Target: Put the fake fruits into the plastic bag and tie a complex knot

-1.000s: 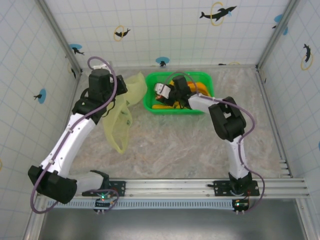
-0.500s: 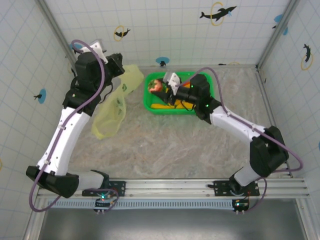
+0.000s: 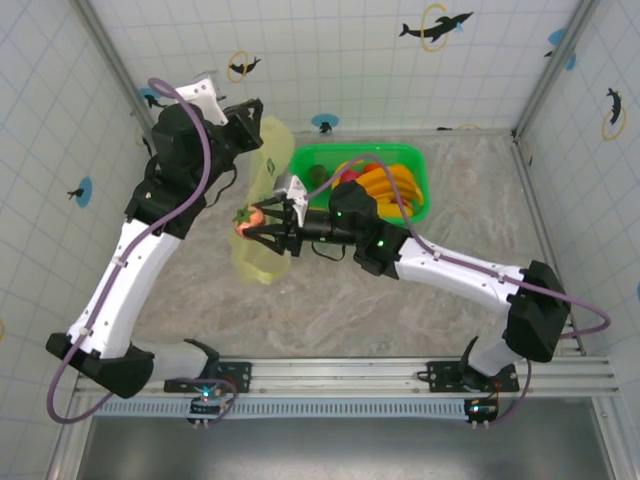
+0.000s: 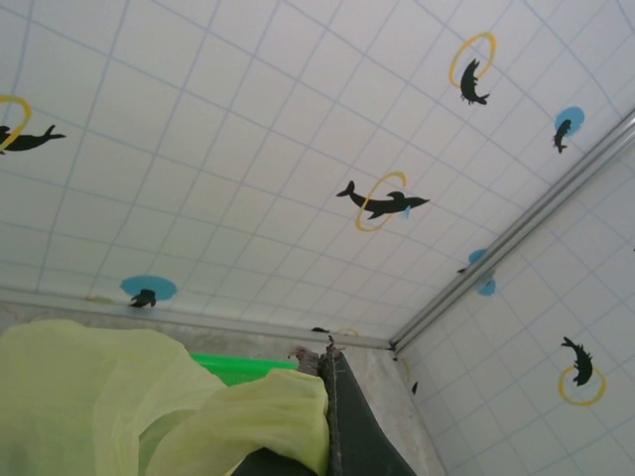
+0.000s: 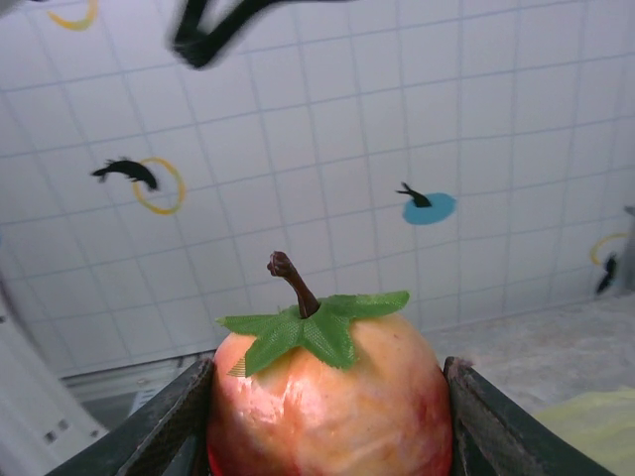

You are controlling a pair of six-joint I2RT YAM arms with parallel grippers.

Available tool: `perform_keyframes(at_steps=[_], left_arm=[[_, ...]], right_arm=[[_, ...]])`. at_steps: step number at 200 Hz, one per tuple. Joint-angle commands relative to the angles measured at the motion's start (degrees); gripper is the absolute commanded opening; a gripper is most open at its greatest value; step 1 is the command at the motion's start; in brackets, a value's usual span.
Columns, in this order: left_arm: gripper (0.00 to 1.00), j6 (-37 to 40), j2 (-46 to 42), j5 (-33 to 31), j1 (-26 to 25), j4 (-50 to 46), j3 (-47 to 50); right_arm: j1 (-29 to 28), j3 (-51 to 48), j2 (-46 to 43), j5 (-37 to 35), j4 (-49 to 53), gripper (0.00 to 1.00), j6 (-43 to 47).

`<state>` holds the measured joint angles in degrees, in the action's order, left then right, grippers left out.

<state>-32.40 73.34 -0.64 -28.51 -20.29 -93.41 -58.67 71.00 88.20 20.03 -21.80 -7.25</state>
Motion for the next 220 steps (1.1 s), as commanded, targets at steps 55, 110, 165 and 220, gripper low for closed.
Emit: perform_keyframes(at_steps=[55,110,165,220], left_arm=[[0.00,0.4,-7.7,-1.7,-0.4,-1.4,-0.9],[0.00,-1.5,-8.6,0.9,-0.6,-0.7,1.6],[0.00,-7.1,-8.0,7.6,-0.7,4.5,6.3],[0.00,-10.1,-9.5,8.7,-0.7,6.9,6.6]], right_arm=[[6.8,-7.8,-2.5,-12.4,6.5,0.49,-0.8],[10.2,-4.6,-2.0,-20.1,16.7,0.49,1.7],[4.4,10.2,8.3,-22.2,22.8,0.50,3.0],[3.3,18.4,17.2,-24.4,24.4,0.53,-2.3]])
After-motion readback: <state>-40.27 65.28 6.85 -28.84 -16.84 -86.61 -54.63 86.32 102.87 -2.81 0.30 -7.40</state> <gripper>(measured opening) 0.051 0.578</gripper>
